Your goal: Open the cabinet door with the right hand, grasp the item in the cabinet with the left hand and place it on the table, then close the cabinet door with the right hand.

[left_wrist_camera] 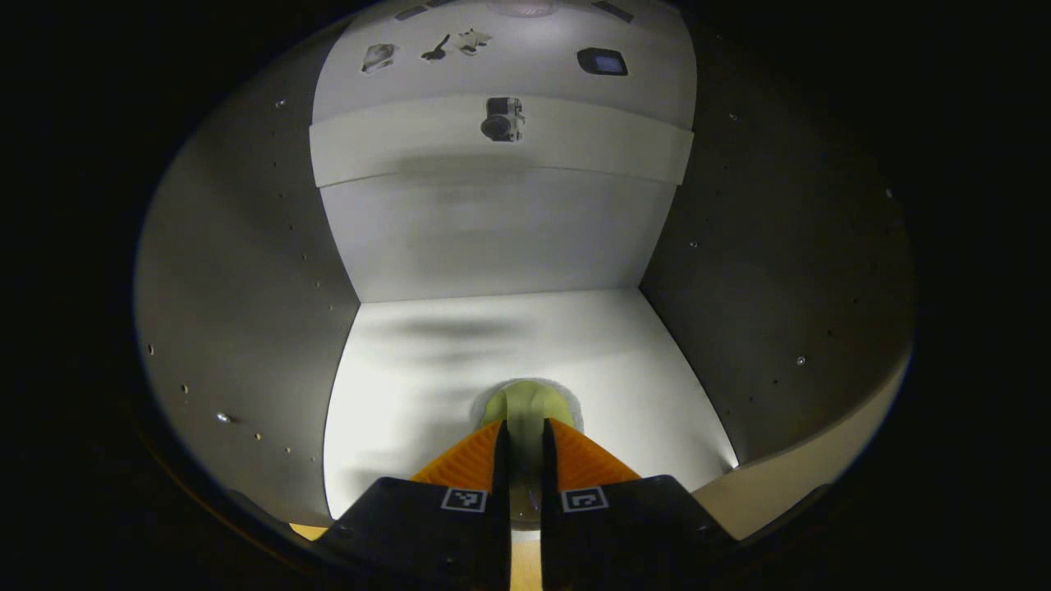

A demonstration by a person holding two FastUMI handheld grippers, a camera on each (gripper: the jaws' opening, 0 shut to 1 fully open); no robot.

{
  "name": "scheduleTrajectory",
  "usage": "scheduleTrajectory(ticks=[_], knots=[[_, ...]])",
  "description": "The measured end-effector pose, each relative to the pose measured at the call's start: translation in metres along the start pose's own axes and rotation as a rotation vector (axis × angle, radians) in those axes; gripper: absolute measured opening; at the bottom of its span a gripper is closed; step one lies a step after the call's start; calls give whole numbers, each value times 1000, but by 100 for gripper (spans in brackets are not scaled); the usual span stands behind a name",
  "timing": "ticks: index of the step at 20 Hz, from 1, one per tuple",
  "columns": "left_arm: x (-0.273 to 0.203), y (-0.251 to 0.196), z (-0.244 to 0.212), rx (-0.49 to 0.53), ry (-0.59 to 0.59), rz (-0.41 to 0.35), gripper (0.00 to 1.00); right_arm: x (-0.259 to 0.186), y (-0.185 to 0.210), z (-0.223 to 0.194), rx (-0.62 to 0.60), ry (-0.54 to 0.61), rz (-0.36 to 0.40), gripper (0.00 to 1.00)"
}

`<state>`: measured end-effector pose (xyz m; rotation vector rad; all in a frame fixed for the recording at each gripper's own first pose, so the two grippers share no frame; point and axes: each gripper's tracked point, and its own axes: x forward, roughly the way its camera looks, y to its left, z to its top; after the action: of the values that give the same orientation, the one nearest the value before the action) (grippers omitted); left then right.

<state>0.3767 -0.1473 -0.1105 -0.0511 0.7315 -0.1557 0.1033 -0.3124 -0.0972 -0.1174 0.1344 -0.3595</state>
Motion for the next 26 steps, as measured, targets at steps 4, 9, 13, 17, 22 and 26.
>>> scheduleTrajectory(ticks=[4,9,13,17,22,26], knots=[[-43,2,2,-11,-54,4,18,5,10,1,11,-5,49,97],[-112,1,-25,-18,-130,-23,18,10,31,-2,42,8,125,94],[-163,-3,-76,-110,-113,-71,18,5,57,4,50,-7,204,97],[-191,-1,-132,-184,-95,-77,18,-4,80,13,38,-31,285,94],[-182,-18,-215,-203,-31,-115,18,5,94,12,35,-24,319,97],[-157,-40,-291,-206,57,-144,18,9,102,14,35,-23,327,97]])
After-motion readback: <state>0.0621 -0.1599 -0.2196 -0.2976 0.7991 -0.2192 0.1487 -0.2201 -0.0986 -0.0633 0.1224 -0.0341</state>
